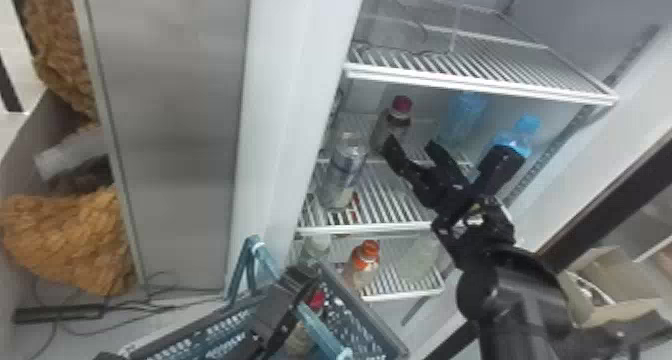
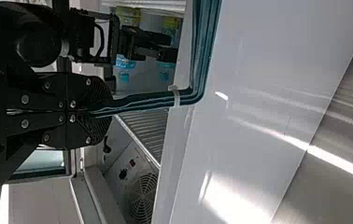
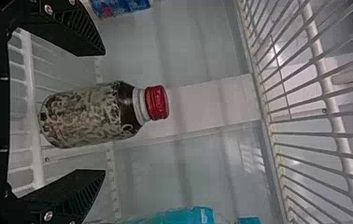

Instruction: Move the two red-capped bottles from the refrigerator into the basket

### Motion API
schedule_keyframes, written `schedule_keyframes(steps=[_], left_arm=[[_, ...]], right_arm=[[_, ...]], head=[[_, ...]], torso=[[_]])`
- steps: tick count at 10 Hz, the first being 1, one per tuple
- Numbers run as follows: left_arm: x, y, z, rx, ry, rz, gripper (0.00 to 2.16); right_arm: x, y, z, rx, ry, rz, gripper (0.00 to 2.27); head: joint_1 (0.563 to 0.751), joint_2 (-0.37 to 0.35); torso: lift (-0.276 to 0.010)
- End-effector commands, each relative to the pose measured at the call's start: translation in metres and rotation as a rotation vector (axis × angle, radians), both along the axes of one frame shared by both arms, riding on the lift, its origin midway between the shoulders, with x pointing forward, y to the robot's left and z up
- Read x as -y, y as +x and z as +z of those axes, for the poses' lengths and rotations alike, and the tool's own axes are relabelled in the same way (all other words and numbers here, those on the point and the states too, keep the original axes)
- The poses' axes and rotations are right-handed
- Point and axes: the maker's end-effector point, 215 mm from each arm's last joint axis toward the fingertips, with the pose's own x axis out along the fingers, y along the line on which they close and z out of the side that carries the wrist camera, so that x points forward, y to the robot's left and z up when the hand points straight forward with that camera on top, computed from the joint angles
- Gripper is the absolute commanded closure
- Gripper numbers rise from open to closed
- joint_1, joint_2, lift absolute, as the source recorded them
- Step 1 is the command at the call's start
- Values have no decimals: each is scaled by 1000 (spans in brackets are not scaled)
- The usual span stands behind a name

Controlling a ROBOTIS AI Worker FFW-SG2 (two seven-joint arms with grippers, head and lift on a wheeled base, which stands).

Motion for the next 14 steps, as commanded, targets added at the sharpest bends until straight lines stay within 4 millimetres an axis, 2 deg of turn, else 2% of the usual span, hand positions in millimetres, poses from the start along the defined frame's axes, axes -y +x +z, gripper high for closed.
schedule_keyframes(steps=[1, 4, 7, 9, 11, 14], left_arm=[[0, 0, 0, -1, -2, 2, 1204], [0, 0, -1, -3, -2, 0, 1204], [0, 0, -2, -7, -1, 1, 1204], [0, 1, -2, -4, -1, 1, 1204], [-1, 1, -2, -5, -1, 3, 1204], [-2, 2, -2, -6, -2, 6, 1204]], right_arm=[[3, 9, 1, -3, -8, -4, 107], [-6, 24, -3, -20, -9, 7, 107], [0, 35, -3, -31, -34, -7, 107], [-7, 44, 1, -39, -41, 7, 107], [-13, 50, -1, -55, -50, 18, 107], [-9, 55, -5, -78, -72, 6, 125]], head=[[695, -350], [695, -350], [695, -350], [693, -350], [688, -350], [686, -350]], torso=[[0], [0], [0], [0], [0], [0]])
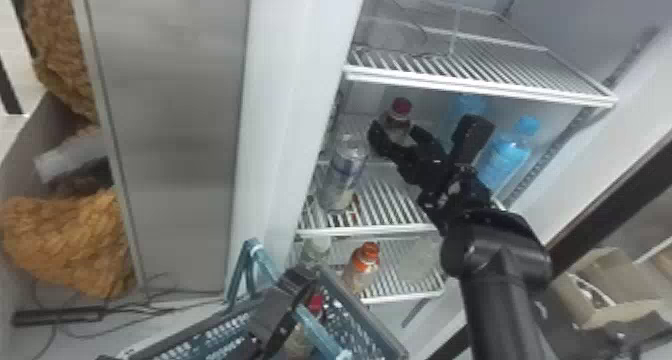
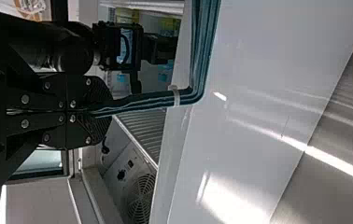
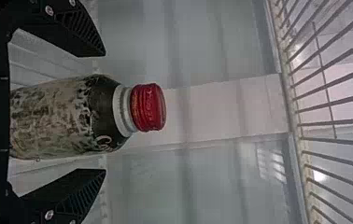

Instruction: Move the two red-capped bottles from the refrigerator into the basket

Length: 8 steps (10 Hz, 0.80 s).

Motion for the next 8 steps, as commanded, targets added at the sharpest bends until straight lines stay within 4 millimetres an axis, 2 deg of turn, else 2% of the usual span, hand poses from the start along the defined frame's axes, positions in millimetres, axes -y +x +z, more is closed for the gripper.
schedule_keyframes(steps=[1, 2, 3, 4, 6, 8], left_arm=[[0, 1, 0, 0, 0, 1, 1204], [0, 1, 0, 2, 1, 1, 1204], [0, 1, 0, 2, 1, 1, 1204], [-1, 1, -1, 0, 2, 3, 1204], [0, 0, -1, -1, 3, 1, 1204], [0, 1, 0, 2, 2, 1, 1204]], right_arm=[[1, 5, -6, -20, -9, -3, 202], [-5, 10, -8, -32, -7, 12, 467], [-11, 13, -12, -41, -11, 24, 930], [-12, 13, -10, -33, -27, 24, 1291], [-12, 11, 5, 5, -48, 25, 1277], [-7, -5, 14, 21, -64, 16, 1277]], head=[[686, -350], [686, -350], [686, -350], [688, -350], [687, -350], [682, -350]], torso=[[0], [0], [0], [0], [0], [0]])
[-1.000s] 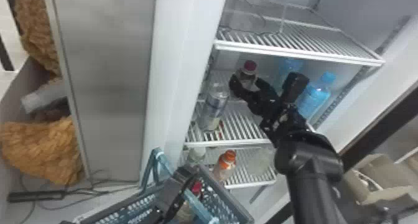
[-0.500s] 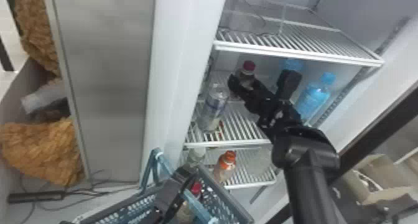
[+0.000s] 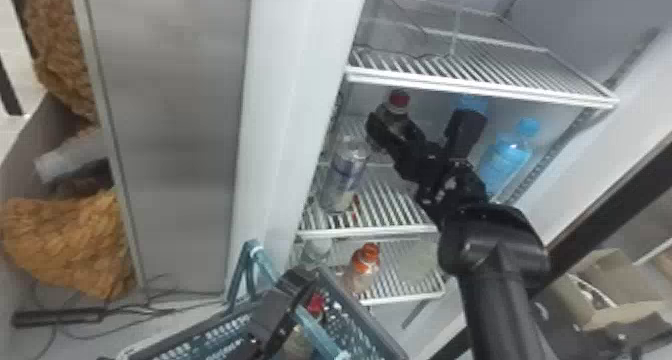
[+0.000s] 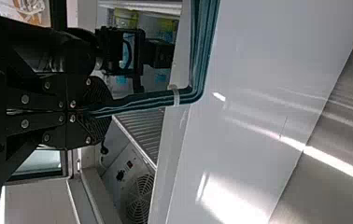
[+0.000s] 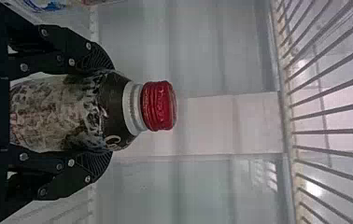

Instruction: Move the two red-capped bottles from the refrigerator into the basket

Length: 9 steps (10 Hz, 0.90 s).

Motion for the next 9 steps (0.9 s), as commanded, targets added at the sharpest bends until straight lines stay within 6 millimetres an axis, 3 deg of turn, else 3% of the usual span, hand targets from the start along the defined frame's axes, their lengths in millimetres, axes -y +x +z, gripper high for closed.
schedule_keyframes(steps=[1, 4, 9], left_arm=[[0, -1, -1, -2, 2, -1, 1204], [2, -2, -2, -6, 1, -6, 1204], [3, -4, -2, -11, 0, -10, 1204]], right_arm=[[5, -16, 3, -11, -3, -9, 1277], [9, -49, 3, -26, 2, -13, 1277], [-1, -105, 17, -49, -6, 22, 1277]], head=[[681, -350], [694, -350], [695, -350]], torso=[[0], [0], [0]])
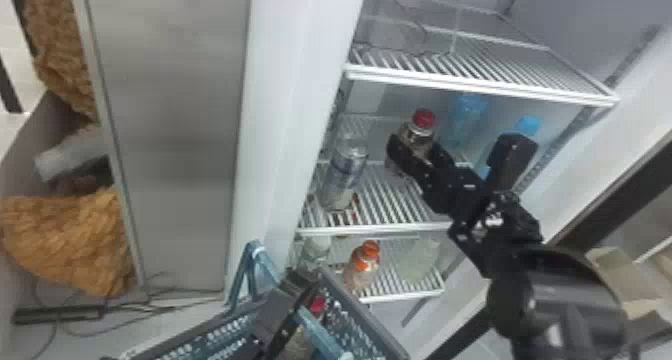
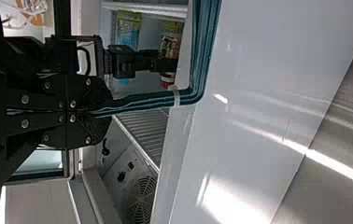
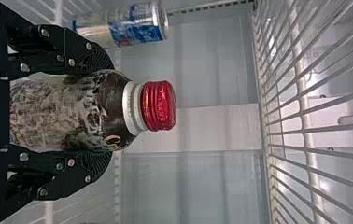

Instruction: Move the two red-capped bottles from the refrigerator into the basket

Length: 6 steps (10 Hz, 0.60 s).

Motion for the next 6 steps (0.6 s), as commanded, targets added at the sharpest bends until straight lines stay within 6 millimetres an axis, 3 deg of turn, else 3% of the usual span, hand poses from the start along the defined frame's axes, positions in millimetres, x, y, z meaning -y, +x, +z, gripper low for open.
schedule_keyframes(steps=[1, 3, 6], left_arm=[[0, 0, 0, -1, -2, 0, 1204], [1, -1, -1, -4, 0, -3, 1204], [3, -3, -2, -11, -2, -8, 1204]], right_arm=[[-3, -17, 1, -17, -3, 6, 1277], [-9, -35, 4, -31, 2, 26, 1277], [-16, -79, 6, -76, -21, 35, 1277]], head=[[695, -350], [695, -350], [695, -350]], torso=[[0], [0], [0]])
